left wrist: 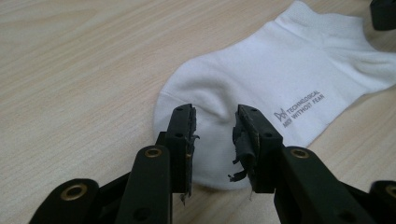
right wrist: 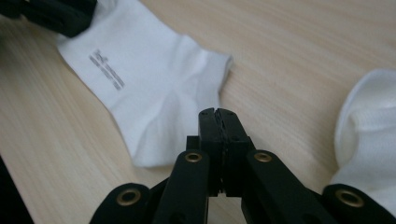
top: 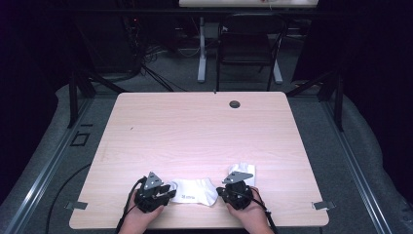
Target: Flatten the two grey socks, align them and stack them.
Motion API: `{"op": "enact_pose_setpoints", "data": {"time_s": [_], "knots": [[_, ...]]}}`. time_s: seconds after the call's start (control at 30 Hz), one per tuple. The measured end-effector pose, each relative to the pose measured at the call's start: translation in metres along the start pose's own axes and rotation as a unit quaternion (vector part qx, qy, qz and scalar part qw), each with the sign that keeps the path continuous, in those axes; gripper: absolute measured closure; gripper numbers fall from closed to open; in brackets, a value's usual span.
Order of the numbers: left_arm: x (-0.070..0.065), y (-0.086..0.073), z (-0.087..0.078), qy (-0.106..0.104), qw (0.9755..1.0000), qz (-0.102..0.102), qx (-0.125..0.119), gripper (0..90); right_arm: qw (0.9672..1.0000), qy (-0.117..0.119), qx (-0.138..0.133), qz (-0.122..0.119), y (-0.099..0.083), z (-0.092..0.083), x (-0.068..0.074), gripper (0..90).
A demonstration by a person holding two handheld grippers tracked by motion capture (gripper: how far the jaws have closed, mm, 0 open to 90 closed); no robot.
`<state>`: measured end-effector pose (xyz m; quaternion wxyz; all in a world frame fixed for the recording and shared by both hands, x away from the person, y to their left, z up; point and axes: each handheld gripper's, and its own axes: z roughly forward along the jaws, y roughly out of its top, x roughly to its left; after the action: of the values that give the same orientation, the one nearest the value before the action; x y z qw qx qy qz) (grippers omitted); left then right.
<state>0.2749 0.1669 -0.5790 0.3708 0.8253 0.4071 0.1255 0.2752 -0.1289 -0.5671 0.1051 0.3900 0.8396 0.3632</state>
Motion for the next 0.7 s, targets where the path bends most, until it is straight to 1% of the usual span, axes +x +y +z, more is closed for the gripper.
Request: {"op": "enact_pose_setpoints", "data": {"time_s": [0.03, 0.07, 0.1, 0.13, 0.17, 0.2, 0.23, 0.27, 0.3, 0.33, 0.4, 0.43, 0.47, 0.5, 0.53, 0.63, 0.7], "knots": [[0.0, 0.0, 0.0, 0.0, 1.0, 0.0, 0.0, 67.1, 0.9999, 0.005, -0.013, 0.002, 0.002, -0.002, 0.002, 90.0], [-0.001, 0.0, 0.0, 0.0, 1.0, 0.006, 0.002, 67.1, 0.9998, 0.009, -0.017, 0.002, 0.003, -0.003, 0.003, 89.8], [-0.001, 0.0, 0.0, 0.0, 1.0, 0.006, 0.002, 67.1, 0.9998, 0.009, -0.017, 0.002, 0.003, -0.003, 0.003, 89.8], [-0.002, 0.0, 0.0, 0.0, 1.0, 0.006, 0.002, 67.1, 0.9996, 0.015, -0.024, 0.003, 0.004, -0.002, 0.005, 89.4], [-0.003, 0.0, 0.0, 0.0, 1.0, 0.007, 0.002, 67.1, 0.9996, 0.017, -0.024, -0.001, 0.005, 0.0, 0.008, 88.9], [-0.005, 0.0, 0.0, -0.001, 1.0, 0.006, 0.001, 67.0, 0.9997, 0.016, -0.017, -0.007, 0.005, 0.007, 0.012, 88.3], [-0.006, 0.0, 0.0, -0.001, 0.9999, 0.01, 0.002, 67.0, 0.9997, 0.016, -0.017, -0.007, 0.005, 0.007, 0.012, 87.5], [-0.007, -0.001, 0.0, -0.002, 1.0, 0.008, 0.004, 66.8, 0.9998, 0.013, -0.007, -0.014, 0.005, 0.01, 0.013, 87.4], [-0.008, -0.001, 0.0, 0.0, 0.9999, 0.01, 0.004, 66.8, 0.9998, 0.013, -0.004, -0.015, 0.005, 0.013, 0.014, 87.4], [-0.009, -0.001, 0.0, 0.001, 0.9999, 0.012, 0.004, 66.8, 0.9998, 0.011, 0.001, -0.018, 0.005, 0.015, 0.014, 87.5], [-0.01, -0.001, -0.001, 0.0, 1.0, 0.006, 0.004, 66.8, 0.9997, 0.011, 0.012, -0.019, 0.003, 0.017, 0.011, 88.3], [-0.01, -0.001, -0.001, -0.001, 1.0, 0.005, 0.005, 66.8, 0.9998, 0.009, 0.011, -0.014, 0.002, 0.016, 0.01, 88.8], [-0.01, -0.001, -0.001, -0.002, 1.0, 0.004, 0.005, 66.8, 0.9997, 0.002, 0.013, -0.018, 0.002, 0.015, 0.009, 89.2], [-0.01, -0.001, -0.001, -0.002, 1.0, 0.004, 0.005, 66.8, 0.9997, 0.002, 0.013, -0.018, 0.002, 0.015, 0.009, 89.2], [-0.011, -0.002, -0.001, -0.005, 1.0, 0.004, 0.006, 66.8, 0.9997, -0.005, 0.013, -0.019, 0.001, 0.014, 0.008, 89.2], [-0.013, -0.003, -0.002, -0.007, 1.0, 0.004, 0.006, 66.8, 0.9997, -0.006, 0.014, -0.019, 0.001, 0.013, 0.006, 89.3], [-0.015, -0.003, -0.003, -0.009, 0.9999, 0.002, 0.007, 66.8, 0.9997, -0.011, 0.015, -0.018, 0.0, 0.012, 0.004, 89.3]]}}
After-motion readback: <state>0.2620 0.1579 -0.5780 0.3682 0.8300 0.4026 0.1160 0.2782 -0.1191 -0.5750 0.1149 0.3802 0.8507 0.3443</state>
